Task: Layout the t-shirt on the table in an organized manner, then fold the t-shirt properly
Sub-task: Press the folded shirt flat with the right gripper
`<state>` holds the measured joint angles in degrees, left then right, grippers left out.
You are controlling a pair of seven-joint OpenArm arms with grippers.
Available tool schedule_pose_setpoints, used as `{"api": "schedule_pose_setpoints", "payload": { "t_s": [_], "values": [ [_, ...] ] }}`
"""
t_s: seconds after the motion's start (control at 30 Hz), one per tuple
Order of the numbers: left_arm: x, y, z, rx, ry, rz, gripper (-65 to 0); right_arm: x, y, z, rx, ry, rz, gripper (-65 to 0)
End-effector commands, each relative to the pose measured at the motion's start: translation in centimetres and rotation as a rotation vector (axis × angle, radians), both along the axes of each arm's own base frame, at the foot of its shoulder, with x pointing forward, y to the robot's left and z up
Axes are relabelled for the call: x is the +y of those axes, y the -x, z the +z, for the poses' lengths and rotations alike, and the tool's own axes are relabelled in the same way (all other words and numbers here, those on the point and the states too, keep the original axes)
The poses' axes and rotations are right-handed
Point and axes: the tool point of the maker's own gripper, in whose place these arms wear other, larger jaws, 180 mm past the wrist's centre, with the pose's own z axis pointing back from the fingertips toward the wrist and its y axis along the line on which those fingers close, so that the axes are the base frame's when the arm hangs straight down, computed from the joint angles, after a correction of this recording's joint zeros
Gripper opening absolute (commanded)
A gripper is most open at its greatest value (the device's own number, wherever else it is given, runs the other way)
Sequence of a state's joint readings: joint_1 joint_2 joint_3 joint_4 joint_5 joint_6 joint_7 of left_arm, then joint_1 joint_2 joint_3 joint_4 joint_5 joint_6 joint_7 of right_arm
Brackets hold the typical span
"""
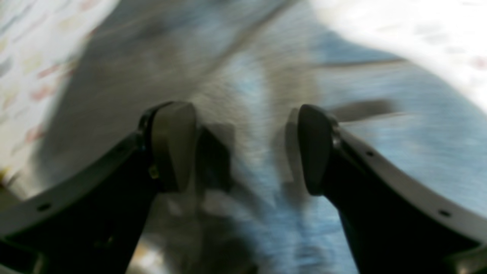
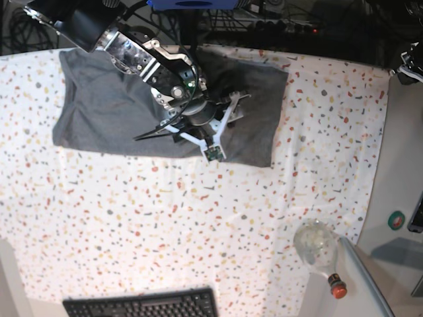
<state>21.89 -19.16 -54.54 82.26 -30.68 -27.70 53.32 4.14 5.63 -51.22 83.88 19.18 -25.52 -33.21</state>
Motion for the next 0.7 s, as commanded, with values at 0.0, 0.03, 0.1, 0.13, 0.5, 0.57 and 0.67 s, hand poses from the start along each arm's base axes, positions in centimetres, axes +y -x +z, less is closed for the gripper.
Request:
{"api": "schedule_pose_setpoints", "payload": {
  "t_s": [0.0,0.03,0.1,0.13,0.5,0.57,0.67],
  "values": [
    [0.8,-0.8,1.3,-0.032,-0.030,-0.015,-65.0,0.3,-1.0,1.0,-0.055,-0.013,-0.002,-27.2],
    [0.8,-0.8,1.3,-0.032,-0.030,-0.015,-65.0,0.0,-1.3,1.1,-0.079,0.005,-0.001,-29.0],
    [0.8,-0.8,1.3,-0.032,-0.030,-0.015,-65.0,-0.7,-1.8,1.3,-0.142,0.062,0.013,-36.8],
    [0.8,-0.8,1.2,-0.031,-0.029,-0.015,-65.0,-0.9,-1.8,1.3,-0.164,0.089,0.020,-41.4],
    [0.8,-0.9,1.3,-0.034,-0.029,-0.014,-65.0,-1.7,-1.8,1.7,-0.221,0.139,0.031,-65.0],
    [0.8,-0.9,1.3,-0.034,-0.029,-0.014,-65.0,-1.7,-1.8,1.7,-0.221,0.139,0.031,-65.0],
    [0.8,-0.9,1.3,-0.034,-0.029,-0.014,-65.0,-1.7,-1.8,1.7,-0.221,0.139,0.031,-65.0]
  ]
}}
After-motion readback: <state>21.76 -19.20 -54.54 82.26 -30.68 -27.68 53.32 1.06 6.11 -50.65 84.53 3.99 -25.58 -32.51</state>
